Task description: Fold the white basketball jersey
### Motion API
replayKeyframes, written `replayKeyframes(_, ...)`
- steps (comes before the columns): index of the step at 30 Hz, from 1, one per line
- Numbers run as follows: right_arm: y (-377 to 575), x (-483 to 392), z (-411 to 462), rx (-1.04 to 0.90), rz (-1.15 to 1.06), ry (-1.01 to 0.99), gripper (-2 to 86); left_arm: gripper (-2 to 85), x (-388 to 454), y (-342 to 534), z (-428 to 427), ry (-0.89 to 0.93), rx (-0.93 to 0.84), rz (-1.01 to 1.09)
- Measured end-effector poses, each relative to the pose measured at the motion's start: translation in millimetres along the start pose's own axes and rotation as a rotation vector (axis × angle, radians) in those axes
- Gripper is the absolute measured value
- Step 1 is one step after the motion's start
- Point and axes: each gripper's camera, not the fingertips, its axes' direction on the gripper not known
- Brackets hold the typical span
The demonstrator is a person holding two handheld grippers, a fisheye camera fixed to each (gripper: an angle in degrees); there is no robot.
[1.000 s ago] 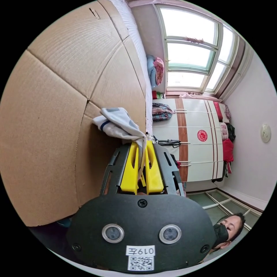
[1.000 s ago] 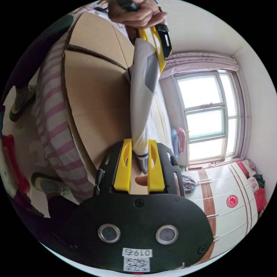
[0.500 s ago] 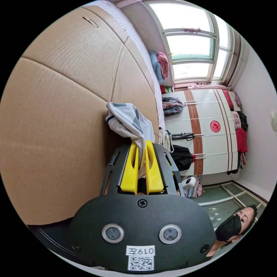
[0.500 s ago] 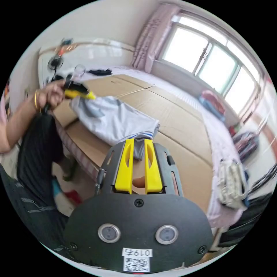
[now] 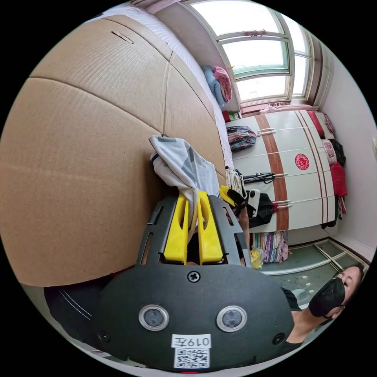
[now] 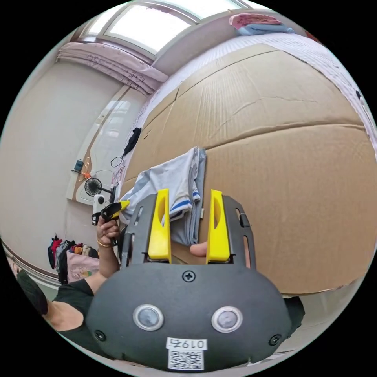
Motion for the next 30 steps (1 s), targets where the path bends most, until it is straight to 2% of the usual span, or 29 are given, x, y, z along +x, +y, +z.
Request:
replayKeyframes(10, 67.5, -27.4, -125.2, -0.058, 0.209, -0.298, 13.5, 3.5, -4.4, 4.9, -15.6, 0.057, -0.016, 0.007)
replayKeyframes(16, 72.2, -76.2, -121.6, -0.083, 0.271, -0.418, 13.3, 3.4, -2.5, 15.3, -38.7, 0.133, -0.03, -0.02)
replayKeyframes(25, 72.6, -140.9, -118.1, 0.023, 0.408, -0.474, 12.9, 3.6, 4.9, 21.2, -77.4, 0.171, -0.011, -0.046)
replayKeyframes(30, 63.4, -160.2, -132.5, 0.076, 0.4, -0.523, 11.8, 3.6, 9.9, 18.5, -97.8, 0.157, -0.008, -0.036)
